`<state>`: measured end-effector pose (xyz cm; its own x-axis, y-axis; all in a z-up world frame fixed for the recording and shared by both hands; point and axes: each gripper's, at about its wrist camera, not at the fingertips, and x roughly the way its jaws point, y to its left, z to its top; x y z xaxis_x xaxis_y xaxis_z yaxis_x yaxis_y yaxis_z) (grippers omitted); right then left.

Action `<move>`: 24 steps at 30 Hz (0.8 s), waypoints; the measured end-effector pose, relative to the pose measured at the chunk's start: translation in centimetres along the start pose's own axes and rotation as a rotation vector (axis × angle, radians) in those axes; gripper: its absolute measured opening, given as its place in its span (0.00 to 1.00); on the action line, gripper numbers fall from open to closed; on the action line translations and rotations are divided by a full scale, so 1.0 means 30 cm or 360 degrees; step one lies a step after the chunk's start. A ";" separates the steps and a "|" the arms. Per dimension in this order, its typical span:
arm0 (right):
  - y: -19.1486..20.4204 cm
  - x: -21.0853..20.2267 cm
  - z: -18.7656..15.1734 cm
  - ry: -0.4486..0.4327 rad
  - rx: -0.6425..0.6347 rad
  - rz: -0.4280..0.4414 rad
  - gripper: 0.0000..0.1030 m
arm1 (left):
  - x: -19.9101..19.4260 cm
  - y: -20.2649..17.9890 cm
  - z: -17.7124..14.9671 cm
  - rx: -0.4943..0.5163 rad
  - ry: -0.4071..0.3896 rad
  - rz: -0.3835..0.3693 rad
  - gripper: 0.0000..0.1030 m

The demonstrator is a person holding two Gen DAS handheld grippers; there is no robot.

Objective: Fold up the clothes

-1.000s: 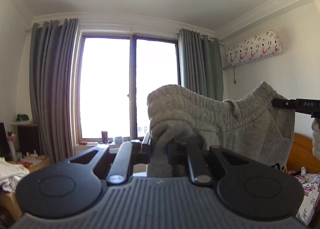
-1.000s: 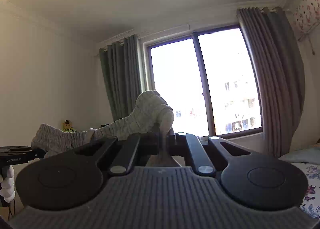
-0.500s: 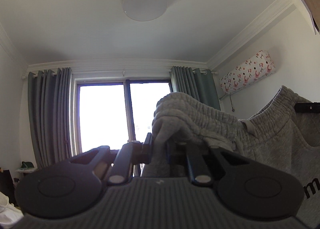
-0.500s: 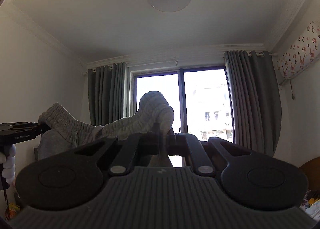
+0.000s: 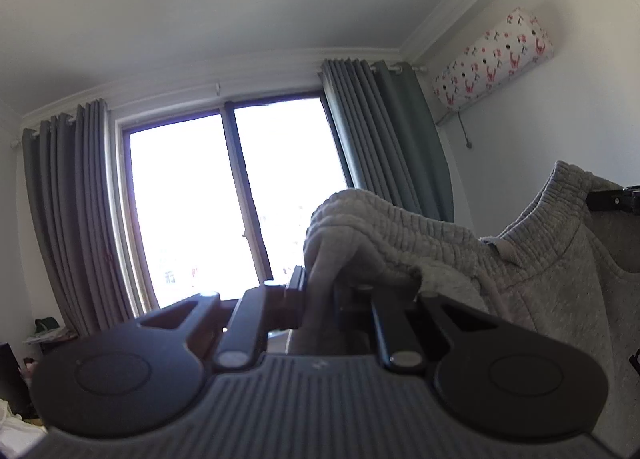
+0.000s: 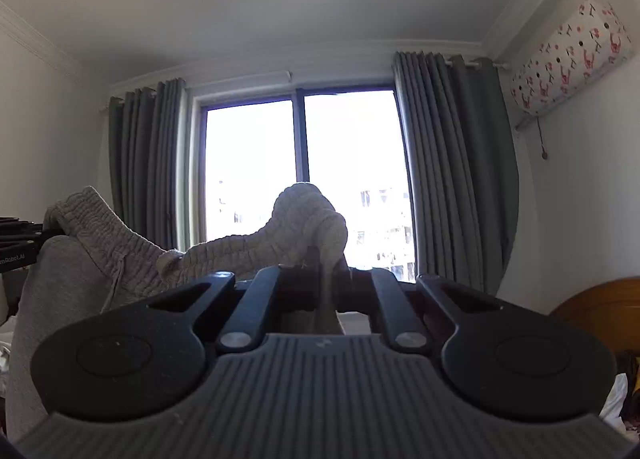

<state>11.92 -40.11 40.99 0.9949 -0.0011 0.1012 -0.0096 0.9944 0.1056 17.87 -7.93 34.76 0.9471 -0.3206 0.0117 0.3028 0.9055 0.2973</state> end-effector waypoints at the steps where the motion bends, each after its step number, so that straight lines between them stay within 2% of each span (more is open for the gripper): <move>1: -0.052 0.112 -0.073 0.0059 0.0010 -0.0049 0.05 | 0.103 -0.032 -0.057 0.0013 0.0066 -0.0008 0.14; 3: -0.147 0.323 -0.208 0.0167 0.0013 -0.0133 0.06 | 0.345 -0.114 -0.215 0.0023 0.0288 0.0037 0.27; 4: -0.207 0.438 -0.291 0.0223 0.0025 -0.0164 0.09 | 0.461 -0.152 -0.298 0.0024 0.0409 0.0074 0.46; 5: -0.265 0.526 -0.371 0.0276 0.0071 -0.0191 0.22 | 0.559 -0.184 -0.413 -0.0005 0.0522 0.0100 0.56; 6: -0.313 0.582 -0.443 0.0318 0.0124 -0.0229 0.44 | 0.656 -0.215 -0.530 -0.0037 0.0634 0.0126 0.56; 7: -0.386 0.643 -0.557 0.0364 0.0211 -0.0314 0.54 | 0.696 -0.229 -0.621 -0.0069 0.0700 0.0121 0.56; 8: -0.427 0.663 -0.634 0.0382 0.0269 -0.0355 0.74 | 0.732 -0.239 -0.750 -0.0125 0.0768 0.0113 0.56; 9: -0.493 0.672 -0.757 0.0410 0.0354 -0.0376 0.81 | 0.735 -0.239 -0.816 -0.0158 0.0797 0.0118 0.56; 10: -0.542 0.657 -0.851 0.0462 0.0379 -0.0361 0.81 | 0.727 -0.226 -0.953 -0.0231 0.0862 0.0147 0.56; 11: -0.591 0.641 -0.944 0.0516 0.0399 -0.0344 0.81 | 0.695 -0.209 -1.032 -0.0282 0.0907 0.0170 0.56; 13: -0.673 0.567 -1.098 0.0617 0.0361 -0.0338 0.81 | 0.602 -0.173 -1.152 -0.0406 0.0950 0.0183 0.56; 15: -0.715 0.424 -1.241 0.0721 0.0371 -0.0268 0.81 | 0.477 -0.147 -1.238 -0.0460 0.0969 0.0116 0.58; 16: -0.734 0.352 -1.311 0.0773 0.0378 -0.0232 0.81 | 0.372 -0.116 -1.298 -0.0431 0.0973 0.0054 0.58; 18: -0.773 0.208 -1.452 0.0875 0.0390 -0.0159 0.81 | 0.266 -0.171 -1.288 -0.0279 0.0940 -0.0028 0.60; 19: -0.789 0.096 -1.543 0.0939 0.0414 -0.0116 0.81 | 0.164 -0.178 -1.312 -0.0154 0.0919 -0.0073 0.65; 20: -0.752 0.008 -1.594 0.0985 0.0438 -0.0101 0.81 | 0.087 -0.194 -1.316 -0.0071 0.0903 -0.0126 0.70; 21: -0.711 -0.078 -1.643 0.1030 0.0461 -0.0088 0.81 | 0.124 -0.244 -1.226 -0.0037 0.0902 -0.0161 0.72; 22: -0.684 -0.159 -1.669 0.1054 0.0525 -0.0096 0.81 | 0.117 -0.286 -1.218 -0.0022 0.0913 -0.0207 0.77; 24: -0.631 -0.322 -1.719 0.1097 0.0658 -0.0117 0.81 | 0.057 -0.326 -1.254 -0.0095 0.0979 -0.0319 0.79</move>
<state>7.70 -53.46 -13.01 0.8316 0.1347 -0.5388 0.1558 0.8746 0.4592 20.51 -6.87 -4.04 0.7539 -0.2833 -0.5927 0.4685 0.8643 0.1829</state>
